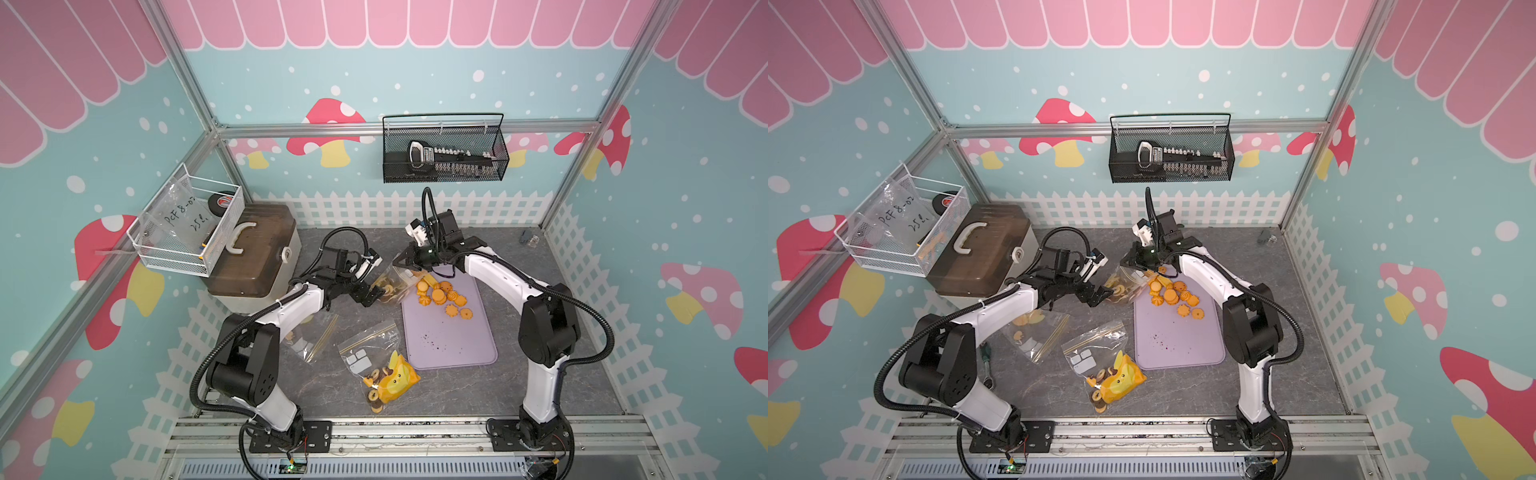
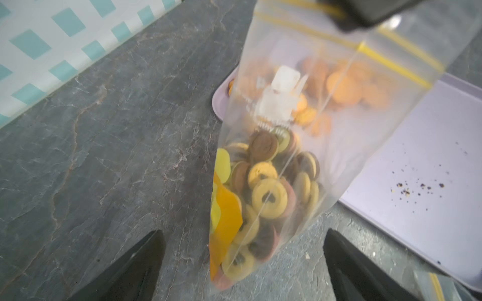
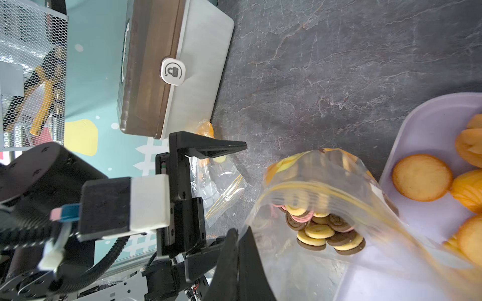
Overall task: Pour cookies out of the ziploc bag
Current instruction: 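Pour the cookies out of the ziploc bag onto the tray.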
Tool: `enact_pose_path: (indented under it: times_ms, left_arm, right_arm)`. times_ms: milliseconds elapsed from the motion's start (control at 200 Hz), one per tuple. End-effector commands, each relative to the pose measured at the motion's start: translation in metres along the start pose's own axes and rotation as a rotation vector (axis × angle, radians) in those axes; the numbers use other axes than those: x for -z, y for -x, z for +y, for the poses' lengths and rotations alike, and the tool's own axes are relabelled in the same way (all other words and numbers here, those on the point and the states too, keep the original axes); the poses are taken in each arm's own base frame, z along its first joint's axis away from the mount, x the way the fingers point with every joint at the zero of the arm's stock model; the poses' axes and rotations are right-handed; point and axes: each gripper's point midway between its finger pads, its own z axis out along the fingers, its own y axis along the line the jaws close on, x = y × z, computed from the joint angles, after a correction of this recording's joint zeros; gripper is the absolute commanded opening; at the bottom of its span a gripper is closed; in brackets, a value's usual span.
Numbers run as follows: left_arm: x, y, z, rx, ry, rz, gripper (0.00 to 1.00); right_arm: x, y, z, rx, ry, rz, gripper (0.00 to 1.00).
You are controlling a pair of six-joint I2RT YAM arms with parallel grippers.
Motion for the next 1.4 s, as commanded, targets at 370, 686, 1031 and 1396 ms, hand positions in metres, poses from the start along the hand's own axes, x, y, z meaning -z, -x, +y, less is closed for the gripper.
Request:
enact_pose_path:
  times_ms: [370,686,1031,1396]
  left_arm:
    - [-0.016,-0.006,0.000,-0.028,-0.119,0.022,0.84]
    - [-0.021,-0.003,0.004,0.004,-0.158,0.016,0.47]
    - [-0.024,-0.003,-0.002,-0.006,-0.189,0.028,0.54]
    - [-0.037,-0.007,-0.007,-0.013,-0.226,0.092,0.24]
  right_arm:
    - [0.021,0.013,0.024,0.034,0.056,-0.040,0.01]
    - [0.019,0.009,0.016,0.023,0.045,-0.032,0.00]
    - [0.020,0.010,0.014,0.010,0.053,-0.032,0.00]
    - [0.029,0.010,0.023,0.017,0.072,-0.053,0.00]
